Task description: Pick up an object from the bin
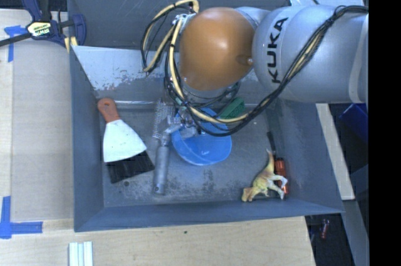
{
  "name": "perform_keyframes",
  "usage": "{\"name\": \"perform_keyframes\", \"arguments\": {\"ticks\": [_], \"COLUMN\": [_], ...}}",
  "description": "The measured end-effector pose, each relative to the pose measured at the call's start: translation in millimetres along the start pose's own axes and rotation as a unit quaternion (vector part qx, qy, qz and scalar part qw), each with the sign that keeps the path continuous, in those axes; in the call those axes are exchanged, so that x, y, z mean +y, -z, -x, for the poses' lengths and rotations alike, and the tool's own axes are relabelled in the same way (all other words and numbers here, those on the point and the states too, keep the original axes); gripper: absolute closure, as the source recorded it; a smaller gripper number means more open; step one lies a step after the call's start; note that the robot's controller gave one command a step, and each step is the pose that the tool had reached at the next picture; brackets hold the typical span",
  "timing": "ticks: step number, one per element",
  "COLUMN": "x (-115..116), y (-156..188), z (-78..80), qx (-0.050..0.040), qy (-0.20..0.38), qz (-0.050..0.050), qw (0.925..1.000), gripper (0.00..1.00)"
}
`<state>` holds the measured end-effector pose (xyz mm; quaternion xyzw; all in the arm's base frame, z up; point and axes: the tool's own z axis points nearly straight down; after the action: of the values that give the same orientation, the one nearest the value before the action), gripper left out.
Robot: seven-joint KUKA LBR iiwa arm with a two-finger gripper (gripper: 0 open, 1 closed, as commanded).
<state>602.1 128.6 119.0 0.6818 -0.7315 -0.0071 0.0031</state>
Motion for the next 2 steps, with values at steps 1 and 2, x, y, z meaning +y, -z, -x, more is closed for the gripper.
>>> {"name": "perform_keyframes", "arguments": {"ticks": [1, 2], "x": [0, 0], "y": [14, 27], "z": [0.4, 0.4], "qx": [-0.0009, -0.0009], "qy": [-0.001, -0.001], "qz": [-0.001, -0.001], "qw": [1.0, 1.0], "gripper": [1.0, 1.0]}}
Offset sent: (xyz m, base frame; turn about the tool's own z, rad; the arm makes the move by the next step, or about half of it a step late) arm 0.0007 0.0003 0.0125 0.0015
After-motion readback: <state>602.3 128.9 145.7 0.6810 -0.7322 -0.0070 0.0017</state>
